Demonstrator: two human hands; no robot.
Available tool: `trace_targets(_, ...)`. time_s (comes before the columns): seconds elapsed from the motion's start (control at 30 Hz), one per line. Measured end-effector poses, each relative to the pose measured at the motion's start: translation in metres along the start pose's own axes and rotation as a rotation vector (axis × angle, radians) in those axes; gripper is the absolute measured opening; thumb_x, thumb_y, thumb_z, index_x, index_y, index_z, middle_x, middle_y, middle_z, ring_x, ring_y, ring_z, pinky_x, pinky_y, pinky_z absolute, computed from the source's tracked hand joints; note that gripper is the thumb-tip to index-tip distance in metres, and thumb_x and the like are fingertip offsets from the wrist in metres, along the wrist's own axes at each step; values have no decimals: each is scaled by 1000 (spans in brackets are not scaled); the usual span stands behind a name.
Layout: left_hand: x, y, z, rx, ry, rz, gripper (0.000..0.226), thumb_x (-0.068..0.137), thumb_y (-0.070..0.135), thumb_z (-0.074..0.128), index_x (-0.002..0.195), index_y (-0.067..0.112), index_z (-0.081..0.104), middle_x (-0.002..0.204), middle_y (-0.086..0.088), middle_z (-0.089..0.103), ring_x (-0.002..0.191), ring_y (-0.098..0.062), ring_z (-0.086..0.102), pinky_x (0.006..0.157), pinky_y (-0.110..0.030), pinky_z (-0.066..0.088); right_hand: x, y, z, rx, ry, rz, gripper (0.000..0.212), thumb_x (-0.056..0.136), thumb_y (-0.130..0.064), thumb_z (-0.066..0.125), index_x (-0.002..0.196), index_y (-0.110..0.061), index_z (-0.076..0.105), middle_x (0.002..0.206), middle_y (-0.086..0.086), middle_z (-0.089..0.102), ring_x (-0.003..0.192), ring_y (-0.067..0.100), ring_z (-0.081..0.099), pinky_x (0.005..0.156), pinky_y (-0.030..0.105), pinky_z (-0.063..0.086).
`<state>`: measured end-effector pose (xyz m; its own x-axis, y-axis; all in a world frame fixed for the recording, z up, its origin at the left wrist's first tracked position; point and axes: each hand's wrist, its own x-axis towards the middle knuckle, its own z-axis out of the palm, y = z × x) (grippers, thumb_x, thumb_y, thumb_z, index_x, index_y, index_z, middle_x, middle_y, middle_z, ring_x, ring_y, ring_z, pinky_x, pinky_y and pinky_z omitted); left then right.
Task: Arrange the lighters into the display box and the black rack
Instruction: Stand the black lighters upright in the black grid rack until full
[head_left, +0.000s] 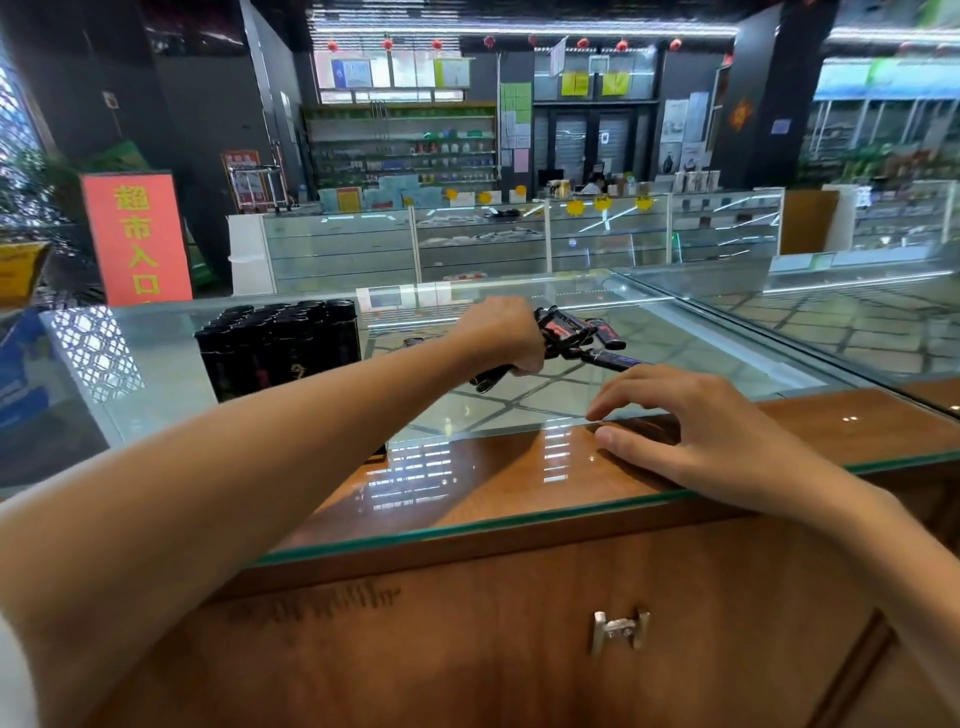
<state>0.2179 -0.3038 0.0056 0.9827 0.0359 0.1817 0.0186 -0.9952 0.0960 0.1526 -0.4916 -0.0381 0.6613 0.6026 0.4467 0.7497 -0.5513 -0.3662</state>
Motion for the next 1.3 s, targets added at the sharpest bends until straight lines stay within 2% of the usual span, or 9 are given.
trace_targets(0.13, -17, -7, -6, -200, 44, 92, 20, 81, 12, 68, 96, 7, 56, 75, -2, 53, 72, -18, 53, 54, -24, 45, 0, -1, -1, 16, -7, 16, 43, 73, -60, 50, 99, -31, 68, 108, -18, 62, 109, -2, 53, 92, 22, 44)
trace_targets(0.23, -44, -21, -20, -708, -38, 67, 16, 81, 10, 69, 80, 11, 54, 74, -5, 58, 66, -14, 58, 55, -17, 49, 0, -1, 0, -2, 1, 19, 26, 80, -45, 60, 99, -30, 69, 107, -18, 63, 108, -3, 54, 89, 16, 43)
trace_targets(0.33, -86, -47, -28, -1248, -176, 47, 16, 76, 8, 72, 89, 7, 61, 79, -9, 66, 76, -18, 66, 66, -24, 56, 1, -3, 1, -32, 18, 13, 18, 81, -35, 66, 98, -28, 68, 102, -19, 64, 101, -4, 56, 85, 7, 40)
trace_targets(0.43, -127, -79, -26, -1487, -185, 72, 26, 65, 16, 80, 86, 7, 67, 82, -11, 68, 79, -21, 67, 68, -30, 57, 7, -14, 7, -32, 132, 12, 16, 82, -22, 70, 97, -28, 66, 95, -16, 65, 87, -6, 58, 77, 3, 39)
trace_targets(0.7, -187, -137, -24, -1583, -90, 50, 24, 74, 17, 70, 95, 5, 72, 96, -17, 71, 86, -26, 69, 71, -41, 58, 53, -125, 59, 556, 179, -52, 10, 84, -20, 66, 93, -17, 68, 77, -3, 70, 65, 7, 65, 61, 14, 48)
trace_targets(0.87, -206, -155, -27, -1572, 12, 40, 15, 82, 13, 62, 88, 8, 74, 83, -8, 74, 77, -15, 72, 59, -20, 54, 66, -164, 84, 688, 86, -33, 35, 61, -39, 73, 89, -20, 67, 74, -4, 70, 70, 10, 67, 70, 25, 57)
trace_targets(0.97, -211, -163, -24, -1615, 24, 18, 15, 82, 14, 61, 89, 9, 73, 84, -8, 73, 79, -16, 71, 60, -22, 54, 68, -170, 91, 730, -3, -37, 44, 57, -32, 77, 95, -13, 66, 72, -4, 67, 69, 7, 64, 71, 23, 56)
trace_targets(1.2, -211, -173, -18, -1612, 58, 36, 20, 83, 21, 60, 99, 16, 72, 98, -11, 73, 93, -22, 70, 67, -28, 57, 71, -173, 100, 854, -26, 12, 17, 80, -4, 69, 94, 0, 62, 77, 7, 62, 62, 8, 57, 54, 17, 46)
trace_targets(1.3, -209, -180, -14, -1597, 108, -54, 29, 76, 29, 68, 93, 6, 69, 87, -15, 69, 84, -25, 69, 67, -33, 58, 73, -166, 96, 966, -43, 32, 20, 82, -1, 64, 99, 7, 58, 85, 10, 71, 60, 9, 59, 48, 18, 44)
